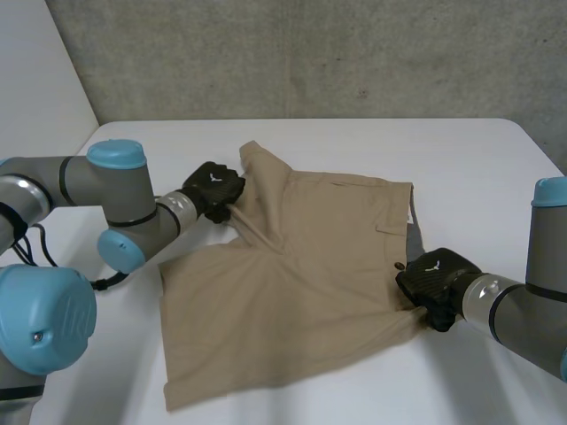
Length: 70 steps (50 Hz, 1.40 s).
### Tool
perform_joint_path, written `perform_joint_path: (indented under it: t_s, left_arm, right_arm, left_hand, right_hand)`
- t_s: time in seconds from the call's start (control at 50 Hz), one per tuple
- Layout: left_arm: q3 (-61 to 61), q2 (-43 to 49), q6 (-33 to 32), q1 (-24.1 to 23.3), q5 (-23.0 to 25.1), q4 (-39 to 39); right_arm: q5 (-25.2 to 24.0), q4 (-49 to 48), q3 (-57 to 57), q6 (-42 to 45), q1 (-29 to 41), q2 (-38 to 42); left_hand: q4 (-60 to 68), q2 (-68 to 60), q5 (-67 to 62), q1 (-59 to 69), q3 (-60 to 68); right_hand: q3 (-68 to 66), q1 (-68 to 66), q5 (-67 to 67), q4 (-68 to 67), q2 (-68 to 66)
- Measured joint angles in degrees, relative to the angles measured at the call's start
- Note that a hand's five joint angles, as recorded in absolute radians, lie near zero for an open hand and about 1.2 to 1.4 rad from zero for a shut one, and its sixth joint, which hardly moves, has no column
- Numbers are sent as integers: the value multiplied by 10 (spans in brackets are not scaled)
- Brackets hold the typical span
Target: Fold the shorts.
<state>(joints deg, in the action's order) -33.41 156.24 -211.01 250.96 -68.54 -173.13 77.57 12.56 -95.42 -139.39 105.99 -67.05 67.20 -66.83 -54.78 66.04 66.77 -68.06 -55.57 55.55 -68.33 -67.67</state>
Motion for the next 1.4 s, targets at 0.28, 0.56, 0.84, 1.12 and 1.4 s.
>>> perform_joint_path:
  t_s: [0.28, 0.56, 0.84, 1.12, 1.4]
  left_arm:
    - [-129, -94, -90, -6, -133, -21]
    - [-222, -134, -116, -31, -202, -78]
    - [-255, -196, -97, -44, -260, -73]
    - [-451, -420, 128, -45, -240, 5]
    - [-724, -580, 265, -82, -189, 94]
  right_arm:
    - [4, -2, 1, 0, 1, 0]
    - [5, -1, 1, -11, 13, -4]
    - [4, -3, 7, -40, 17, -8]
    - [6, -27, 49, -152, 16, -1]
    - [27, -83, 60, -248, 15, 16]
  left_hand:
    - [17, -11, 0, 0, 12]
    - [-120, 117, 93, -115, -114]
    - [-522, 518, 504, -506, -515]
    - [-496, 491, 471, -503, -493]
    - [-495, 489, 470, -503, -492]
  right_hand:
    - [0, 0, 0, 0, 0]
    - [0, 0, 0, 0, 0]
    - [0, 0, 0, 0, 0]
    - [-1, -3, 0, 0, 0]
    - [-1, -3, 0, 0, 0]
